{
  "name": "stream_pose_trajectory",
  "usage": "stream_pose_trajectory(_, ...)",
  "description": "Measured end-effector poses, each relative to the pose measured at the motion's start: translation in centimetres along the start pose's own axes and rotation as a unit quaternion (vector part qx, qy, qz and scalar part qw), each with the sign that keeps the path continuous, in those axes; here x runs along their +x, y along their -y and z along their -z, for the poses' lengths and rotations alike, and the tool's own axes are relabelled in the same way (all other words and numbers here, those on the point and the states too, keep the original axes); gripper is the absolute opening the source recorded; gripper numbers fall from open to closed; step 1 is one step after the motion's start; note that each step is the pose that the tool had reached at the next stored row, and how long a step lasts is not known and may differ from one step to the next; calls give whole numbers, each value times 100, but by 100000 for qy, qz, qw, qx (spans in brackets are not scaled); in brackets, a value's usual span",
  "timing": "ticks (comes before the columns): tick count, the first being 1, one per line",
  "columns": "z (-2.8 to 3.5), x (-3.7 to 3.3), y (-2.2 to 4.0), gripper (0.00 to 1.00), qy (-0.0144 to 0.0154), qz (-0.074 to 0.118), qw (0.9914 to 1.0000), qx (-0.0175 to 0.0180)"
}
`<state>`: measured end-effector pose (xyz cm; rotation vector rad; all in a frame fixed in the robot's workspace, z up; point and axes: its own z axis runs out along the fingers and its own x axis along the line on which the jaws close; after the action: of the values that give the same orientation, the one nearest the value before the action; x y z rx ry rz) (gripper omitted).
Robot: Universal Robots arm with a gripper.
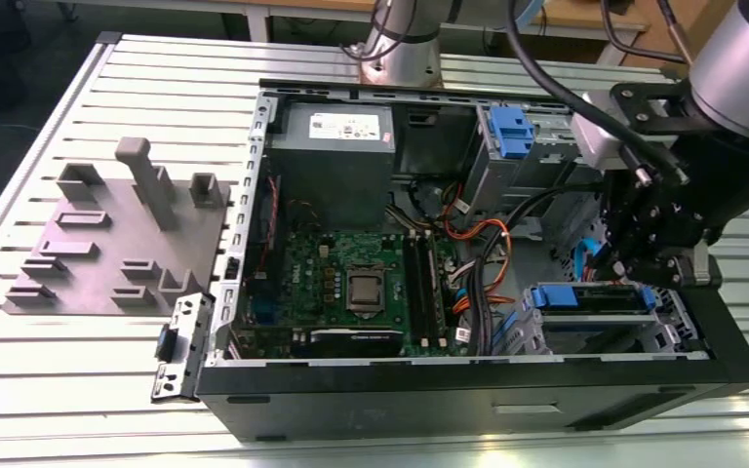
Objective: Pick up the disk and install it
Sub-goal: 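Insert the second disk wire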
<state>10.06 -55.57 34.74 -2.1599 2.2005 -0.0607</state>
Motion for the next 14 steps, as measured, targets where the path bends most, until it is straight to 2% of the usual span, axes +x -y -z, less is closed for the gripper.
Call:
stream_pose_trajectory(4, -41, 7, -7, 16, -23, -467, 99998, 490)
stream_pose_trajectory(7, -62, 25, -11, 16, 70, -500, 99997, 534)
stream_pose_trajectory(9, -74, 32, -15, 16, 276, -510, 99997, 533)
stream_pose_trajectory(14, -99, 84, -16, 16, 1018, -566, 99992, 523)
